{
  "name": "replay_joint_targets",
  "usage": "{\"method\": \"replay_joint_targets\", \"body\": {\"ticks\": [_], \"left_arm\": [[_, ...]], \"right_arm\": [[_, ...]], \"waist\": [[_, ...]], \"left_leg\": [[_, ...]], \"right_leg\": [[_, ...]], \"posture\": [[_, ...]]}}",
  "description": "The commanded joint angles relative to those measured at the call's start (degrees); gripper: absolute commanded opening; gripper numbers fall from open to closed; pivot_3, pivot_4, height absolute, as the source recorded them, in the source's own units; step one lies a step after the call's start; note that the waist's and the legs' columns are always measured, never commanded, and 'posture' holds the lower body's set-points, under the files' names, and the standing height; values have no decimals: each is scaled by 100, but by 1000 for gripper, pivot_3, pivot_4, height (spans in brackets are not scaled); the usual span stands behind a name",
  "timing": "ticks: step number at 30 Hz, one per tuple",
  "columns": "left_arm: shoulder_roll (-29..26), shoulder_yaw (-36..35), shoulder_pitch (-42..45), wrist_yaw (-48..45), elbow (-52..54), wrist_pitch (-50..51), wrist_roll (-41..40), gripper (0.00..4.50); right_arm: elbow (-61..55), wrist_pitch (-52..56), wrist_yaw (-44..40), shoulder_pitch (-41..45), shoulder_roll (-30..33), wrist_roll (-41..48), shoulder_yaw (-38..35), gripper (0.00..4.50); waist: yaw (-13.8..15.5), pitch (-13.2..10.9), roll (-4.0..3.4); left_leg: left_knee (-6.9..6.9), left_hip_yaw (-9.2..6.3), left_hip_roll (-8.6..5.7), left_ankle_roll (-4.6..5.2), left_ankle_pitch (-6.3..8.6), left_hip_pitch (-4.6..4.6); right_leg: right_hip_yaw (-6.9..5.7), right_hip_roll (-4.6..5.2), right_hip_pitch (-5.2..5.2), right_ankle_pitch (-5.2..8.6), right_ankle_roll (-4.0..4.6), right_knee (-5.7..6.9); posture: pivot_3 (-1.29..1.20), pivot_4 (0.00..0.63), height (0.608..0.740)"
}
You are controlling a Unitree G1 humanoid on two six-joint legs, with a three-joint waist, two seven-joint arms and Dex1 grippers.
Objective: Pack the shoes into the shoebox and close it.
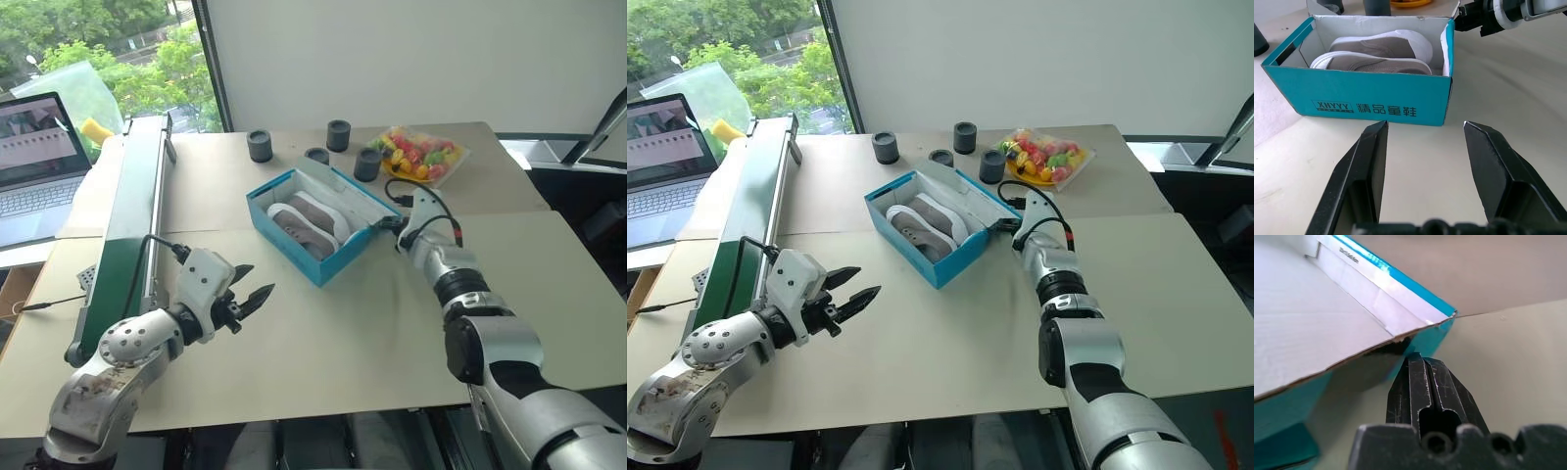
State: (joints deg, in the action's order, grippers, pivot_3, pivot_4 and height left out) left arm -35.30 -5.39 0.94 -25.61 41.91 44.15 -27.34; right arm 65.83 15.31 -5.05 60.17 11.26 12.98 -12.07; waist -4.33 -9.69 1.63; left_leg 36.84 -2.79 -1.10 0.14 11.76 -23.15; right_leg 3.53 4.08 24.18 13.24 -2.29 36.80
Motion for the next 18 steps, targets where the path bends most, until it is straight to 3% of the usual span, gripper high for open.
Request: {"method": "replay_joint_targets", "body": {"ticks": [1, 8, 18], "left_arm": [[-13, -91, 50, 13, 119, -25, -23, 2599], [-26, -184, -20, 33, 128, -20, -21, 2599], [-17, -130, -7, 28, 108, -21, -22, 2599]], "right_arm": [[-23, -80, -588, 277, -251, 287, -216, 29], [-558, 481, -1453, 44, -470, 576, -334, 29], [-607, -321, -1095, -140, -781, 1043, -1034, 29]], "waist": [[-8, 0, 0], [32, -1, -2], [33, -1, -2]], "left_leg": [[0, -2, 2, 0, 0, 2], [0, -12, 2, 0, 0, 5], [-1, -15, 2, 0, 0, 5]], "right_leg": [[2, -2, 1, -1, 1, 3], [5, -1, 1, -1, 1, 6], [5, -1, 3, -1, 2, 8]], "posture": [[0, 150, 740], [0, 150, 740], [0, 150, 740]]}}
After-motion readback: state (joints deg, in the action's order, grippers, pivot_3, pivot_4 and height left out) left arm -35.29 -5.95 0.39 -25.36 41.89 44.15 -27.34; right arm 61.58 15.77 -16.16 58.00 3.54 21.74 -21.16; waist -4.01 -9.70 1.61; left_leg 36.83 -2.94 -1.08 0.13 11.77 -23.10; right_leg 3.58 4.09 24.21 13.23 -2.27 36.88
